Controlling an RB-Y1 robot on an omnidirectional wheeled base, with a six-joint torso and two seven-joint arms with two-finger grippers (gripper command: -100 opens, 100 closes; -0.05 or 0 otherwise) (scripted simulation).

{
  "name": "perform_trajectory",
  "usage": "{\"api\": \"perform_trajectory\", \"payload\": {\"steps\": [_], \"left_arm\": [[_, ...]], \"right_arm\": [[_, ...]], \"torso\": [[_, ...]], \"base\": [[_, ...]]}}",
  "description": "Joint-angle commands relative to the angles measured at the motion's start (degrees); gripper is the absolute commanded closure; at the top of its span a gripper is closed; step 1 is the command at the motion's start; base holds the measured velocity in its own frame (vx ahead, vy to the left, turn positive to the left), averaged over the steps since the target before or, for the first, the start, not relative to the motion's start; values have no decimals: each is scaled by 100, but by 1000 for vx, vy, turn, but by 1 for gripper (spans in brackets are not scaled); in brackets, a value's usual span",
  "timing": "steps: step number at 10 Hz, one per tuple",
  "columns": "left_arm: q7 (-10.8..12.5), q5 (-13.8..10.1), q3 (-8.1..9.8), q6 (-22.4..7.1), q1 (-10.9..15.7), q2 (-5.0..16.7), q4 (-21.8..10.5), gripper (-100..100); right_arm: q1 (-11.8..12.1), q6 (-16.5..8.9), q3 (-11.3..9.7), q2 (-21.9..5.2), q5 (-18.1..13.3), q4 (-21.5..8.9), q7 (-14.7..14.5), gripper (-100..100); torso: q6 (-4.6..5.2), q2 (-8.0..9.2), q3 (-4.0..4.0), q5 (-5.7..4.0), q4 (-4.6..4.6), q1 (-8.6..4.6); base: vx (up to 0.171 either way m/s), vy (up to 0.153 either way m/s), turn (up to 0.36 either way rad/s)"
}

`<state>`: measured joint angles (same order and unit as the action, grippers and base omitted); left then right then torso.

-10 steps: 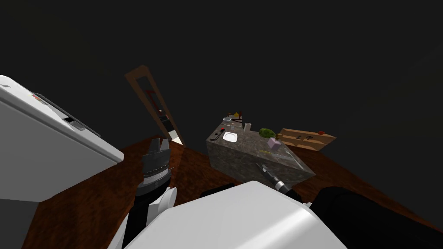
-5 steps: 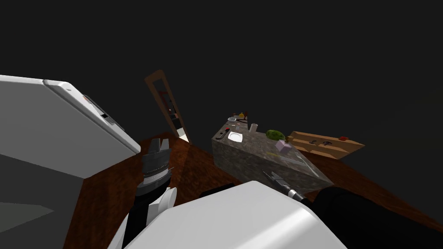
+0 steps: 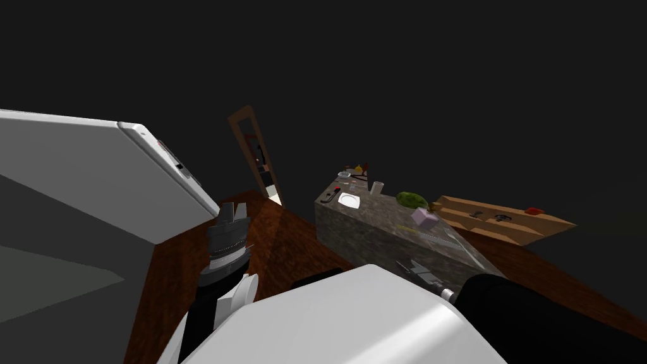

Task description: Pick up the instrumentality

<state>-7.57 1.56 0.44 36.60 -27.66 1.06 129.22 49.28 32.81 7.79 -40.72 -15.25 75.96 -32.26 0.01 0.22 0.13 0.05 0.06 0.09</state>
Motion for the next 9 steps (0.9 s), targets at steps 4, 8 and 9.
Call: {"api": "perform_trajectory", "payload": {"steps": [4, 8, 9], "left_arm": [[0, 0, 1, 0, -1, 0, 0, 0], [0, 0, 0, 0, 0, 0, 0, 0], [0, 0, 1, 0, -1, 0, 0, 0]], "right_arm": [[83, 57, 135, -439, -414, -776, -369, -100], [110, 75, 259, -776, -752, -1358, -583, -100], [104, 81, 323, -931, -923, -1511, -675, -100]], "torso": [[3, -2, -1, -2, 0, -4], [0, 0, 1, -1, 1, -6], [5, 2, 2, -3, 1, -8]], "base": [[-26, 47, 149], [-29, 35, 162], [-36, 28, 155]]}}
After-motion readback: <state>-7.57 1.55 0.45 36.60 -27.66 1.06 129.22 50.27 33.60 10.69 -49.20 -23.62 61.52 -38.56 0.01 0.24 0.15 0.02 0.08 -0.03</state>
